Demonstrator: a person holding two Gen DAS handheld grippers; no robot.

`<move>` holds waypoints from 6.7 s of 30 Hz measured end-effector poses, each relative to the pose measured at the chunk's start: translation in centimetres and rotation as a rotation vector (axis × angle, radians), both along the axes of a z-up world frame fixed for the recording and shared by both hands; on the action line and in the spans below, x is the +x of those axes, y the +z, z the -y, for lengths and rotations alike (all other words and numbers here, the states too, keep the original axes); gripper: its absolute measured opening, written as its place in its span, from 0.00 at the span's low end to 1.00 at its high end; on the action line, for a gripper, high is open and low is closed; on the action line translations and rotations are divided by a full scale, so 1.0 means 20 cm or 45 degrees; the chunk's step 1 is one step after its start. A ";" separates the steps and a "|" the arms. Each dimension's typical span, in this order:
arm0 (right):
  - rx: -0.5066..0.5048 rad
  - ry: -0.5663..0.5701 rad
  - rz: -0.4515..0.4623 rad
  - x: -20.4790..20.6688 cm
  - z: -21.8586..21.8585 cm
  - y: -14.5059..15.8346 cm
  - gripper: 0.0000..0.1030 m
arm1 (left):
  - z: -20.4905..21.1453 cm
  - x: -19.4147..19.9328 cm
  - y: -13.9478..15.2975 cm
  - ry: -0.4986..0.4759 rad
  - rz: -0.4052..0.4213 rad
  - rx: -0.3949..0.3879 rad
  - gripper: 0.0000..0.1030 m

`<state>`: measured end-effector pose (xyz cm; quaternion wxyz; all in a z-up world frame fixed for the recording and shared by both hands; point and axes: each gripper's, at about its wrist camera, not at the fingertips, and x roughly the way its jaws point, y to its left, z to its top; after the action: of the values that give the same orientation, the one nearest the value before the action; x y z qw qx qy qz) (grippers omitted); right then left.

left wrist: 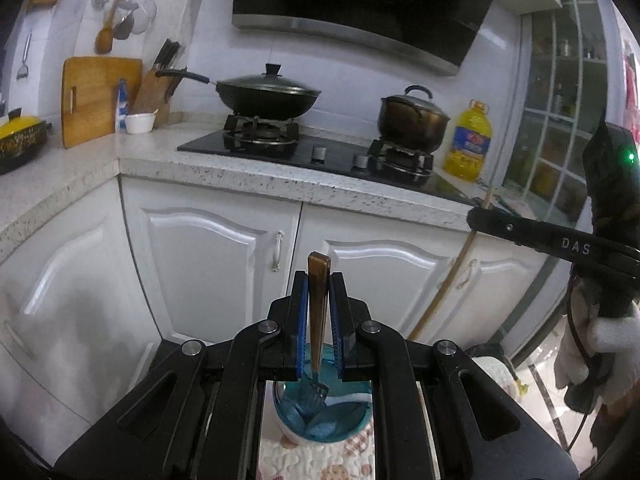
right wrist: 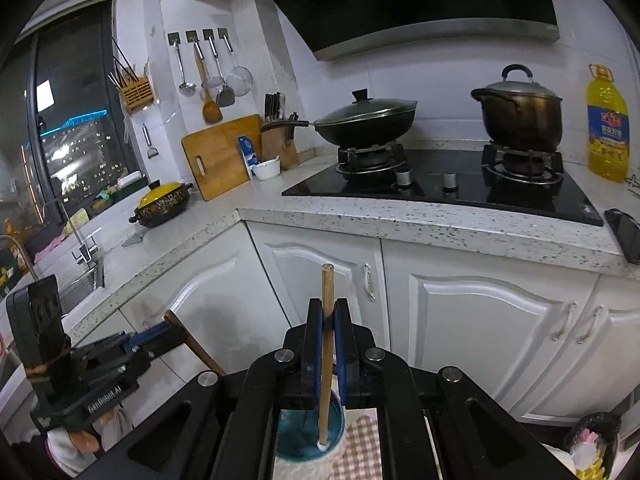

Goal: Organize utensils
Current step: 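Lower the fork into the holder with the left tool while the right tool lowers the chopstick in, then open both tools and move them back down to the chopsticks on the quilt, then grasp a pair of chopsticks with the left tool while the right tool grasps one chopstick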

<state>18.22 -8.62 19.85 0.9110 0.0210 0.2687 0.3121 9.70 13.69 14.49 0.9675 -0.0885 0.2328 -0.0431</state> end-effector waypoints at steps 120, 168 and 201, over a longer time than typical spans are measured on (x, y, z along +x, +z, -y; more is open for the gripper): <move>-0.136 -0.445 -0.743 -0.24 0.94 -1.38 0.36 | 0.97 0.21 -1.29 -0.365 -0.776 0.022 0.26; -0.471 -0.430 -0.763 -0.07 0.89 -1.49 0.06 | 0.96 0.29 -1.28 -0.299 -0.800 -0.042 0.17; -0.332 -0.386 -0.812 -0.03 0.92 -1.50 0.06 | 1.02 0.37 -1.29 -0.322 -0.835 0.060 0.08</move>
<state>17.68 -27.04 -10.18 0.8125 0.0406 0.5701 0.1147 17.06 -6.78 -11.40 0.8300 -0.0456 0.5412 -0.1265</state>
